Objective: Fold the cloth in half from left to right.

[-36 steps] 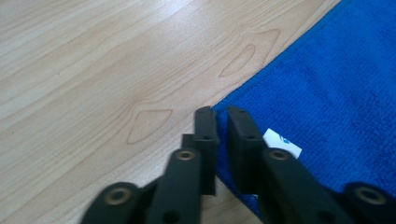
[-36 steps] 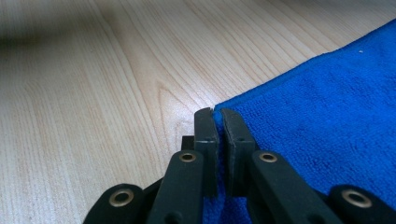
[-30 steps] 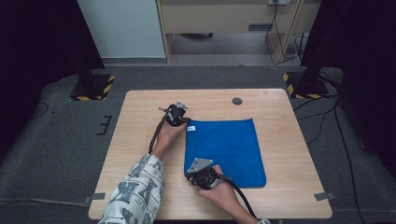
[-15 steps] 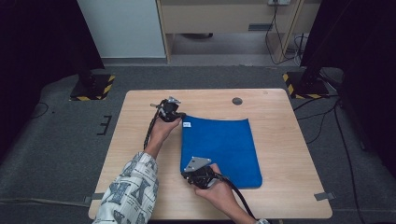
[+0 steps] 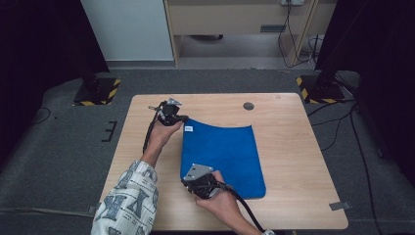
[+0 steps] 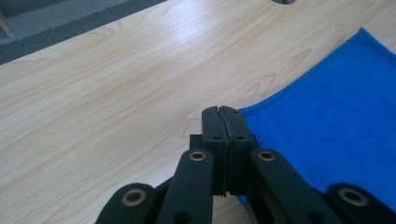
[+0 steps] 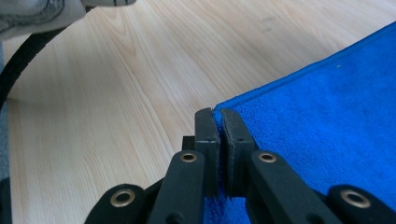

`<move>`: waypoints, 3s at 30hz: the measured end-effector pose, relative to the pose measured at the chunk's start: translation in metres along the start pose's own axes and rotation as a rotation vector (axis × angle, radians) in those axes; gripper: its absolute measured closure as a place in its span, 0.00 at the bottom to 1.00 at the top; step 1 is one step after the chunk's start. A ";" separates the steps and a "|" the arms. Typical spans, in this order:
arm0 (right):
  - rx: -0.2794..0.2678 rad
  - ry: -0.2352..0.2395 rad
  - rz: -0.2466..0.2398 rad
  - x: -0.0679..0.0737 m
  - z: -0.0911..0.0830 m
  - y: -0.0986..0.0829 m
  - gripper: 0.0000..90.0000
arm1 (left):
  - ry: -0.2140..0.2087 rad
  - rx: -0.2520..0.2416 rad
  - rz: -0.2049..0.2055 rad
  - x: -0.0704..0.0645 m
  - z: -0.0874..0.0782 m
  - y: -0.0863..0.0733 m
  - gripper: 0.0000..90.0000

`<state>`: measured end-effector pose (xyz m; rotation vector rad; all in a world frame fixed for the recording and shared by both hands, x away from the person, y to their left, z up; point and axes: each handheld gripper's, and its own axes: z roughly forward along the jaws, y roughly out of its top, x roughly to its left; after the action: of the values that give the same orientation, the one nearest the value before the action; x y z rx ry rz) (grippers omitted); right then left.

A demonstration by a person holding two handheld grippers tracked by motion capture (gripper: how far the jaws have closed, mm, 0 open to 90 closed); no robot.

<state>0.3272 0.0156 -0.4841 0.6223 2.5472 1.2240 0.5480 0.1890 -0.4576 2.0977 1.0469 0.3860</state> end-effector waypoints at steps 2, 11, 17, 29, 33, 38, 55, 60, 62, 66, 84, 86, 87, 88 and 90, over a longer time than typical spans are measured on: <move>-0.011 0.000 -0.003 0.003 0.001 0.004 0.97 | -0.004 -0.003 0.002 0.001 -0.006 0.002 0.99; -0.034 0.005 -0.023 0.015 0.009 0.019 0.97 | 0.007 -0.008 0.015 0.007 -0.024 0.006 0.99; -0.067 0.013 -0.012 0.022 0.014 0.030 0.97 | 0.023 -0.002 0.005 0.018 -0.037 0.002 0.99; -0.111 0.060 0.014 0.034 0.029 0.053 0.97 | 0.054 0.003 -0.034 0.044 -0.062 -0.015 0.99; -0.105 0.066 -0.001 0.035 0.031 0.057 0.97 | 0.056 0.002 -0.043 0.046 -0.067 -0.015 0.99; -0.111 0.065 0.002 0.034 0.028 0.057 0.97 | 0.049 -0.003 -0.045 0.042 -0.063 -0.010 0.99; -0.116 0.004 0.083 0.009 -0.011 0.005 0.96 | -0.004 0.048 -0.001 -0.013 -0.002 0.015 0.99; -0.092 -0.011 0.077 0.003 -0.022 -0.008 0.95 | -0.019 0.045 -0.012 -0.024 0.011 0.018 0.99; -0.086 -0.023 0.076 0.001 -0.026 -0.013 0.95 | -0.026 0.045 -0.015 -0.027 0.014 0.019 0.99; -0.077 -0.037 0.080 -0.002 -0.033 -0.021 0.95 | -0.035 0.043 -0.017 -0.032 0.019 0.020 0.99; -0.033 -0.087 0.093 -0.015 -0.055 -0.056 0.95 | -0.071 0.061 0.002 -0.061 0.046 0.025 0.99; -0.028 -0.089 0.099 -0.017 -0.056 -0.058 0.95 | -0.072 0.064 0.004 -0.061 0.046 0.025 0.99; -0.028 -0.089 0.099 -0.017 -0.056 -0.058 0.95 | -0.075 0.068 0.002 -0.062 0.048 0.026 0.99; -0.024 -0.086 0.107 -0.018 -0.058 -0.060 0.95 | -0.075 0.072 0.006 -0.063 0.049 0.026 0.99; -0.023 -0.084 0.103 -0.018 -0.059 -0.061 0.95 | -0.080 0.070 0.002 -0.064 0.050 0.026 0.99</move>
<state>0.3033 -0.0665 -0.4950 0.7919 2.4563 1.2312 0.5505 0.1045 -0.4682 2.1577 1.0254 0.2679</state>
